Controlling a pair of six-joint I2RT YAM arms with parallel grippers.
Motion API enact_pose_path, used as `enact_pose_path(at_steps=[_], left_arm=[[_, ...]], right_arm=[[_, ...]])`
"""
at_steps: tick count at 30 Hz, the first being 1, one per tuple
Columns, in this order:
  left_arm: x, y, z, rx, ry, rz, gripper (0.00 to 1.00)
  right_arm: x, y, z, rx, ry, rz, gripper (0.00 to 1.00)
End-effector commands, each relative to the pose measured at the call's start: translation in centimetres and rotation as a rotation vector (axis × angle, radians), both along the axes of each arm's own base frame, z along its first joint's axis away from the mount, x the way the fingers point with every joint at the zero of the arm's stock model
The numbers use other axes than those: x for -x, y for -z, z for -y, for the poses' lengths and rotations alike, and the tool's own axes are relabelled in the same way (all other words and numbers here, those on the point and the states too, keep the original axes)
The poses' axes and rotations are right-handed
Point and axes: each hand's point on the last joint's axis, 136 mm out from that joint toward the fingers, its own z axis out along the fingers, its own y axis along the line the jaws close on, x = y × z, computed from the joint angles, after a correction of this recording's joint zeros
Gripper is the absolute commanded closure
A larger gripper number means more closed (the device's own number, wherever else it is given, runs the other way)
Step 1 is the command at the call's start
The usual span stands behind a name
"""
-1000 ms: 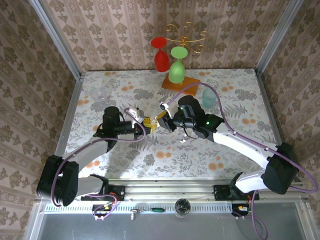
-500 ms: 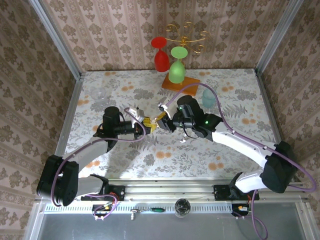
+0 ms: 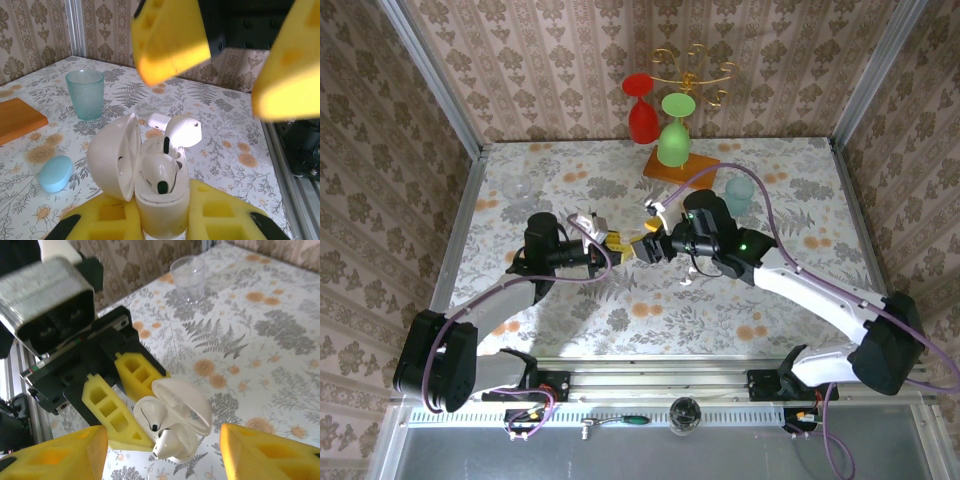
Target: Insert the wireless bluetooth earbuds into the charging case
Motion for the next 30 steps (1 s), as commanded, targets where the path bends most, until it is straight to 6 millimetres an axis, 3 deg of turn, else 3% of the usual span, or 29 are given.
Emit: enact_pose_path(at_steps=[1, 10, 15, 22, 30], left_arm=[[-0.1, -0.8, 0.0, 0.025, 0.009, 0.031, 1.0], [-0.2, -0.8, -0.2, 0.029, 0.001, 0.026, 1.0], [-0.3, -0.8, -0.5, 0.032, -0.007, 0.022, 1.0], [0.1, -1.2, -0.7, 0.049, 0.0, 0.03, 1.0], [0.1, -1.1, -0.8, 0.046, -0.001, 0.039, 1.0]], right_arm=[[-1.0, -1.4, 0.7, -0.076, 0.09, -0.025, 0.36], [-0.9, 1.1, 0.0, -0.003, 0.054, -0.119, 0.39], [-1.3, 2.1, 0.6, 0.04, 0.09, -0.127, 0.4], [-2.1, 2.1, 1.5, 0.043, 0.139, -0.135, 0.52], [-2.0, 1.2, 1.0, -0.002, 0.119, -0.134, 0.51]])
